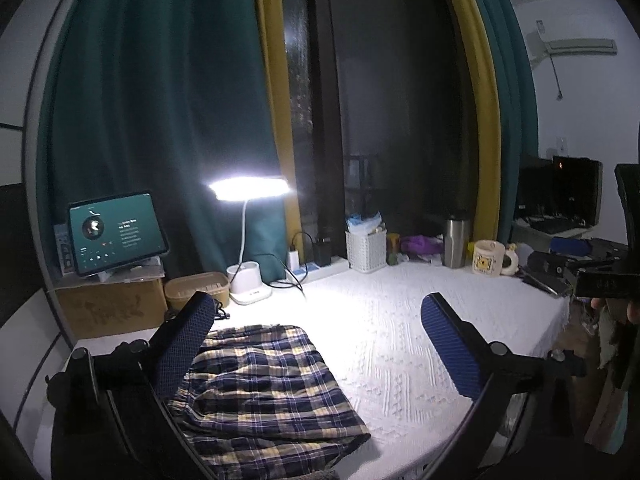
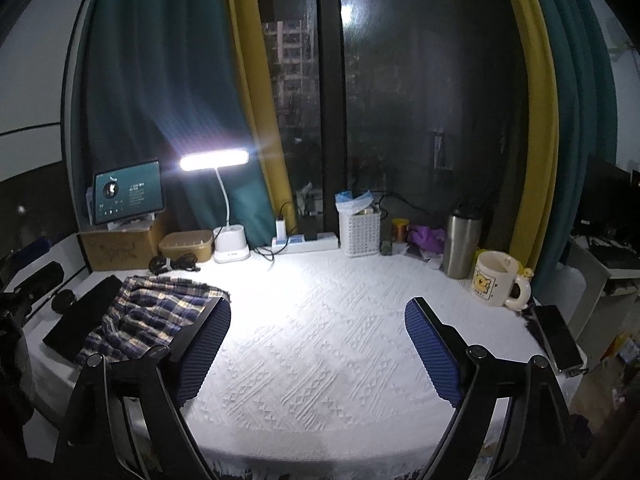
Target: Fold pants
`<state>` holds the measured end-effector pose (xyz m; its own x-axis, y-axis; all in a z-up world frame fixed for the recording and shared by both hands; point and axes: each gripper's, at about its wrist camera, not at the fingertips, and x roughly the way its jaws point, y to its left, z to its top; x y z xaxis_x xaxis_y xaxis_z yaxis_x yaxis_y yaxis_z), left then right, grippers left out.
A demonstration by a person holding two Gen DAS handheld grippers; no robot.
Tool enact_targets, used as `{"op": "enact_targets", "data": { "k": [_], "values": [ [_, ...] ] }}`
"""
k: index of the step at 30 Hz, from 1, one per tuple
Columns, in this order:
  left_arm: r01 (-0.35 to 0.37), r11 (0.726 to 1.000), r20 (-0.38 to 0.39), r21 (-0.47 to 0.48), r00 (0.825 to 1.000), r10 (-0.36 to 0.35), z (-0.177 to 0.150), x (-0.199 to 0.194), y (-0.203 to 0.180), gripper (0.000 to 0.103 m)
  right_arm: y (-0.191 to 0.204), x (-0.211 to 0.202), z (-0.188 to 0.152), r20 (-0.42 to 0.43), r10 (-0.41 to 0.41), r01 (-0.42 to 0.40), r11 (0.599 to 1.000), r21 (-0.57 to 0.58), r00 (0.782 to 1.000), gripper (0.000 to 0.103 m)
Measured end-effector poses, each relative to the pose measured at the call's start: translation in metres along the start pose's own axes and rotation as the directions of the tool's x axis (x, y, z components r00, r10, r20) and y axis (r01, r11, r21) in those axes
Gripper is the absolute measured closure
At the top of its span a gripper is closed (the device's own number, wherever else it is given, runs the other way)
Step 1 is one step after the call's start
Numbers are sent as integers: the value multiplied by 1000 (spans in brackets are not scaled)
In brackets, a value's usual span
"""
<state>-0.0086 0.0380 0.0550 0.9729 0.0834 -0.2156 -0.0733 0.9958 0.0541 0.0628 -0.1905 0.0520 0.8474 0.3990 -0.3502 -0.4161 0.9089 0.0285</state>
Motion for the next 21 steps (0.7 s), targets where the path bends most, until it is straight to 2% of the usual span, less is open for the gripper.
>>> {"op": "enact_targets", "data": {
  "k": [7,14,19,21],
  "values": [
    [-45,999,26,-9,999,45,2,-5,5,1,-4,-13,8,57,-36,36,999,11,998,7],
    [-96,989,62,-108,993,103,7,-15,21,1,-8,-29,17,107,-106,106,994,12,989,1],
    [-164,984,82,-64,982,169,7,-17,17,1,-14,-31,18,114,-126,125,992,15,985,0],
    [-169,984,89,-58,981,174,6,-17,15,1,-17,-29,17,105,-130,128,991,22,986,0]
  ]
}}
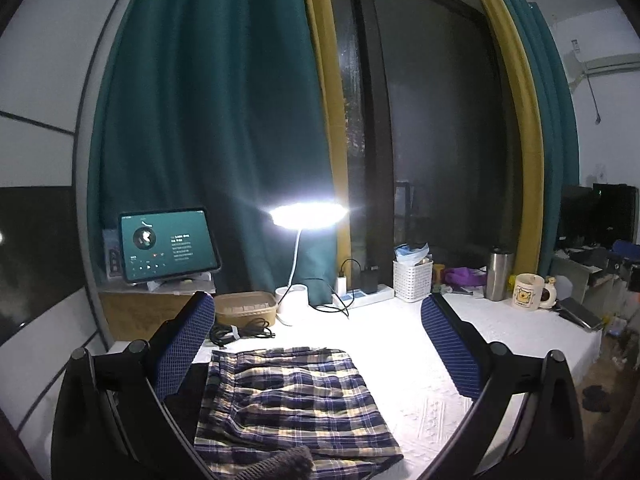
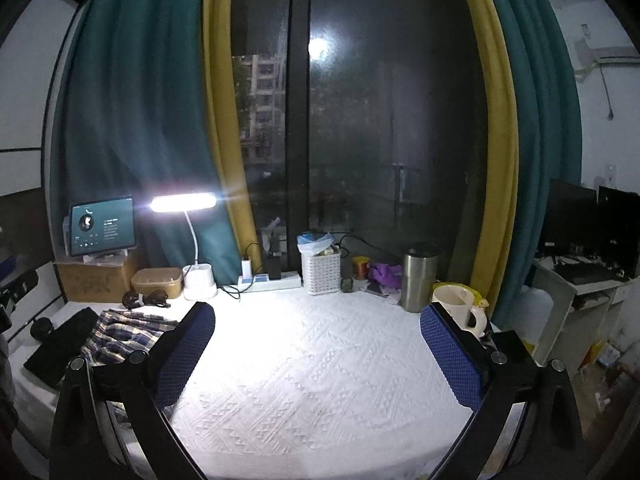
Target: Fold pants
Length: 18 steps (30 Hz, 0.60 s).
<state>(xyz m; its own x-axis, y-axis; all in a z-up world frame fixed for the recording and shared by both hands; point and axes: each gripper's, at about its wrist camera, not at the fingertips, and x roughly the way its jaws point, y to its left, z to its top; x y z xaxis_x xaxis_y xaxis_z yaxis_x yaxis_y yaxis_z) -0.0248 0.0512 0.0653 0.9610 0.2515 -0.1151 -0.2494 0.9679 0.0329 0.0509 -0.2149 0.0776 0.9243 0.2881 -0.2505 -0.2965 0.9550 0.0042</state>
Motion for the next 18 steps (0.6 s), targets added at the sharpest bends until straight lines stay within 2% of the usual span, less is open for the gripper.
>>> {"op": "enact_targets", "data": {
  "k": [3,7,18],
  "values": [
    [4,1000,2,-15,1000,-4,0,1,0,1,-1,1,-1,-5,-5,5,1000,0,1000,0],
    [-47,999,-5,1,999,47,1,4,-3,1,-2,2,-1,-7,-6,6,1000,-5,1000,0],
    [-24,1000,-24,-8,999,24,2,4,-2,1,-2,2,-3,-9,-18,18,1000,-5,1000,0]
  ]
}}
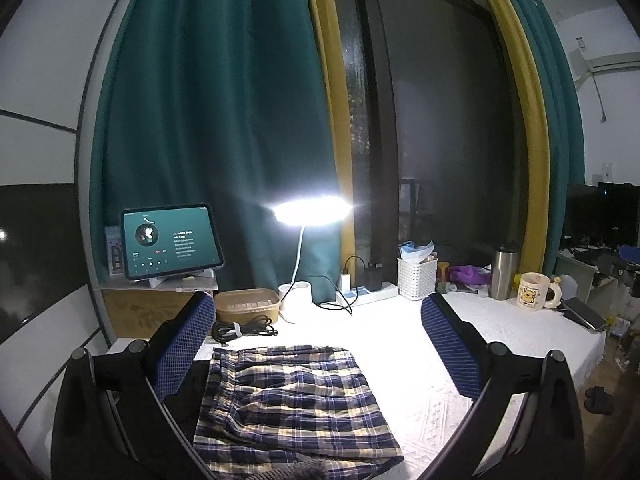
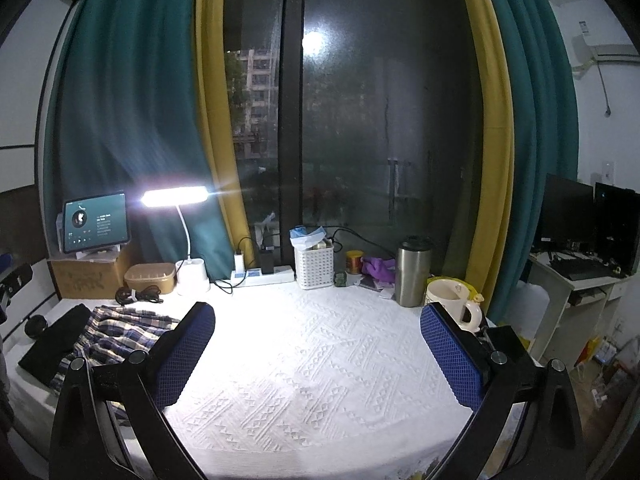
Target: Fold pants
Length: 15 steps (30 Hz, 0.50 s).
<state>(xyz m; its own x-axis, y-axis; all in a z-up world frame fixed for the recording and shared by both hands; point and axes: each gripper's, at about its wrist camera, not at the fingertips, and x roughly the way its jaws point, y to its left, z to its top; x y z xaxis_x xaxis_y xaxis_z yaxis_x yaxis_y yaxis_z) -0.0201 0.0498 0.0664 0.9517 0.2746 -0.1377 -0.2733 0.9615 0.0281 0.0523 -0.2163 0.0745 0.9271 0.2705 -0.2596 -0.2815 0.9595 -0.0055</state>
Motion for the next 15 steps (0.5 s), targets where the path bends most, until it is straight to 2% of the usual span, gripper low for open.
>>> {"op": "enact_targets", "data": {
  "k": [15],
  "values": [
    [18,1000,-20,13,1000,-18,-1,4,-5,1,2,-1,-2,-5,0,0,1000,-4,1000,0]
  ]
}}
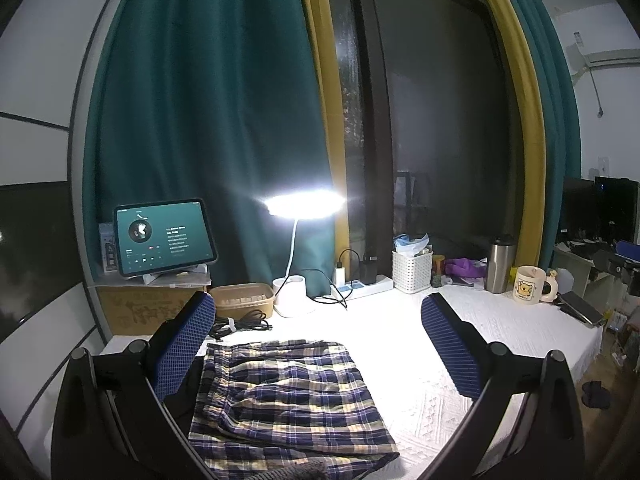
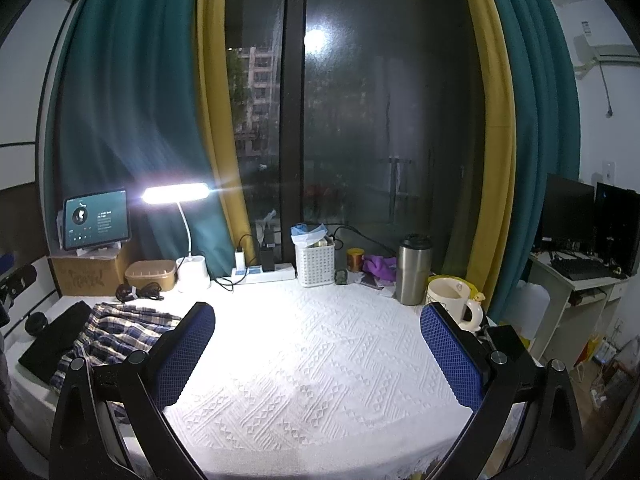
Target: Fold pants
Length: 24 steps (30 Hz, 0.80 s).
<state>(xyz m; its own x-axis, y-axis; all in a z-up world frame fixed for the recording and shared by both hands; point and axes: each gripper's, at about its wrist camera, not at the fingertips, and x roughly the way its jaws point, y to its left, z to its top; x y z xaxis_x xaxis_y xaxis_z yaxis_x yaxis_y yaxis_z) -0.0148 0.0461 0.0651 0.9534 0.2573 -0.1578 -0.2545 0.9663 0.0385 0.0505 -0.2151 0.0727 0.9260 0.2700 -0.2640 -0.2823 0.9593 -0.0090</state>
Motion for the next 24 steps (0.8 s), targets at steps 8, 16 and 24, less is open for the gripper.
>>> {"op": "enact_targets", "data": {
  "k": [8,16,24],
  "values": [
    [5,1000,-3,2,1000,-5,0,1,-2,1,0,0,-1,-2,0,0,1000,-1,1000,0],
    [0,1000,-7,8,1000,1,0,3,-5,1,0,0,-1,-3,1,-1,1000,0,1000,0],
    [-1,1000,-11,11,1000,1,-1,3,-4,1,0,1,-2,-3,1,-1,1000,0,1000,0]
  ]
}}
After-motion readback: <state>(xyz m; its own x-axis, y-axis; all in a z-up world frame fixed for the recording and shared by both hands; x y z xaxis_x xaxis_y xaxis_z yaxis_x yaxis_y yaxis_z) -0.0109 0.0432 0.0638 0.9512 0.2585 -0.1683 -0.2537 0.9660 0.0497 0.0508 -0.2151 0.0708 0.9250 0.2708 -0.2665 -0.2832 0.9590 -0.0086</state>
